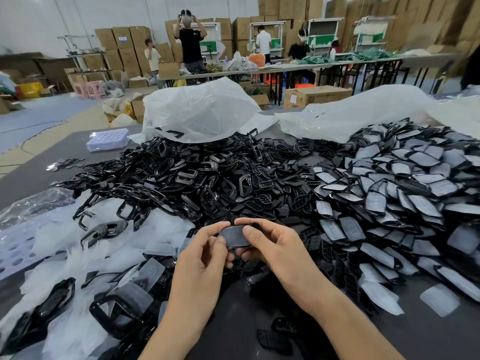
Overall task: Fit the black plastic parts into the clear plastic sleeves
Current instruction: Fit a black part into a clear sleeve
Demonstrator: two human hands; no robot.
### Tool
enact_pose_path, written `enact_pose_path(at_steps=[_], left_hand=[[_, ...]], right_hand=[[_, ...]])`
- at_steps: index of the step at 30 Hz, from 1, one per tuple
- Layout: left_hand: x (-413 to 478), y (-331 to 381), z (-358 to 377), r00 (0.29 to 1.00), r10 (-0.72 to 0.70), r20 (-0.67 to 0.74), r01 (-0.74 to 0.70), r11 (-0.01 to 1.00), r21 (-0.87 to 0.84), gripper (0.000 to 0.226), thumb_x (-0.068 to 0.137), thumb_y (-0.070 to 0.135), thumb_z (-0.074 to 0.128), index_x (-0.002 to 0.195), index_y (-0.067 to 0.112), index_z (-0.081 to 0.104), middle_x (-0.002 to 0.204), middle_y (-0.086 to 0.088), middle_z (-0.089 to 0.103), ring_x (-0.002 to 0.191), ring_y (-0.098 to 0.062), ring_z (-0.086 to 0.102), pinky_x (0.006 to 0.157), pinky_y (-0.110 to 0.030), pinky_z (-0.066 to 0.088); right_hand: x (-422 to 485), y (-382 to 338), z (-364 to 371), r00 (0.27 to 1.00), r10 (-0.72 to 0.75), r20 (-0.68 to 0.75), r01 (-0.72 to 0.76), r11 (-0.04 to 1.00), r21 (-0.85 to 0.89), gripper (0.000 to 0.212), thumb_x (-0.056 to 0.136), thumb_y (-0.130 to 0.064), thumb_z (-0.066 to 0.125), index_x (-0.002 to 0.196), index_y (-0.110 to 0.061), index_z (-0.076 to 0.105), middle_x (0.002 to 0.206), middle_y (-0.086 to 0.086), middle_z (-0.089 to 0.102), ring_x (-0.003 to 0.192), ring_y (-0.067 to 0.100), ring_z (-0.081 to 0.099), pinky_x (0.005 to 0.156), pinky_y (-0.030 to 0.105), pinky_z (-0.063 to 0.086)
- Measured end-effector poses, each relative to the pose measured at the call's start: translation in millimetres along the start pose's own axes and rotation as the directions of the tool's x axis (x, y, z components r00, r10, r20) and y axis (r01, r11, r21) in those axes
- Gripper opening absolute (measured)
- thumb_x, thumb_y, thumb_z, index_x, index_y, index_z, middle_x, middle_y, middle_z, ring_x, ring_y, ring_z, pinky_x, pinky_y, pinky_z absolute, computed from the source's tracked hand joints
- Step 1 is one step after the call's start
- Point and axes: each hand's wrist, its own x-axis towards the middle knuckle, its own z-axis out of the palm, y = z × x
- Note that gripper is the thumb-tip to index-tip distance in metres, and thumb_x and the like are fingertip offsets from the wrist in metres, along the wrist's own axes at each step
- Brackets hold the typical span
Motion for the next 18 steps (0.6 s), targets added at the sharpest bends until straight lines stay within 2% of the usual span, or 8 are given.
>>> enact_pose_path(at_steps=[4,7,12,14,18], left_hand=[[-0.1,-1.0,1.0,1.0,-0.001,-0.01,0.001,1.0,-0.006,0.016,0.1,0.019,0.056,0.102,0.03,0.068,0.07,0.004,0.069,0.065,-0.008,0.064,0.064,-0.013,0.048],[-1.7,-1.6,0.9,0.999,0.033,0.004,-0.034,0.999,0.025,0.014,0.099,0.019,0.057,0.098,0.028,0.067,0.068,0.007,0.067,0.064,-0.006,0.063,0.062,-0.012,0.046],[-3.0,-4.6,0.6,0.997,0.083,0.006,-0.083,0.992,0.09,0.02,0.096,0.024,0.059,0.095,0.042,0.067,0.072,0.005,0.068,0.066,-0.011,0.062,0.062,-0.018,0.049],[-3.6,-5.6,0.1,0.996,0.091,0.021,-0.093,0.992,0.089,0.023,0.095,0.025,0.06,0.098,0.046,0.067,0.074,0.005,0.069,0.068,-0.012,0.063,0.063,-0.022,0.052],[-3.8,-7.1,-0.5,0.993,0.113,0.039,-0.116,0.988,0.1,0.022,0.094,0.029,0.061,0.103,0.047,0.07,0.077,0.008,0.069,0.069,-0.009,0.063,0.064,-0.018,0.051]], right_hand=[[3.0,2.6,-1.5,0.999,0.032,-0.013,-0.032,0.999,0.024,0.022,0.091,-0.034,0.064,0.108,-0.03,0.077,0.107,0.003,0.078,0.081,0.014,0.071,0.074,0.021,0.055],[3.8,4.0,-1.2,0.998,0.062,-0.019,-0.06,0.995,0.073,0.023,0.083,-0.039,0.07,0.102,-0.029,0.079,0.101,0.002,0.078,0.078,0.013,0.071,0.069,0.02,0.054],[4.5,6.2,0.9,0.994,0.112,0.013,-0.112,0.983,0.146,0.013,0.084,-0.027,0.07,0.092,-0.027,0.081,0.088,0.002,0.077,0.07,0.01,0.069,0.061,0.019,0.053],[4.5,6.0,0.8,0.993,0.119,0.025,-0.121,0.98,0.157,0.013,0.08,-0.029,0.075,0.091,-0.024,0.081,0.085,0.003,0.076,0.07,0.012,0.069,0.06,0.019,0.053],[4.0,5.7,-0.4,0.991,0.125,0.054,-0.132,0.979,0.152,0.024,0.074,-0.036,0.081,0.093,-0.023,0.08,0.085,0.005,0.076,0.072,0.014,0.069,0.061,0.021,0.053]])
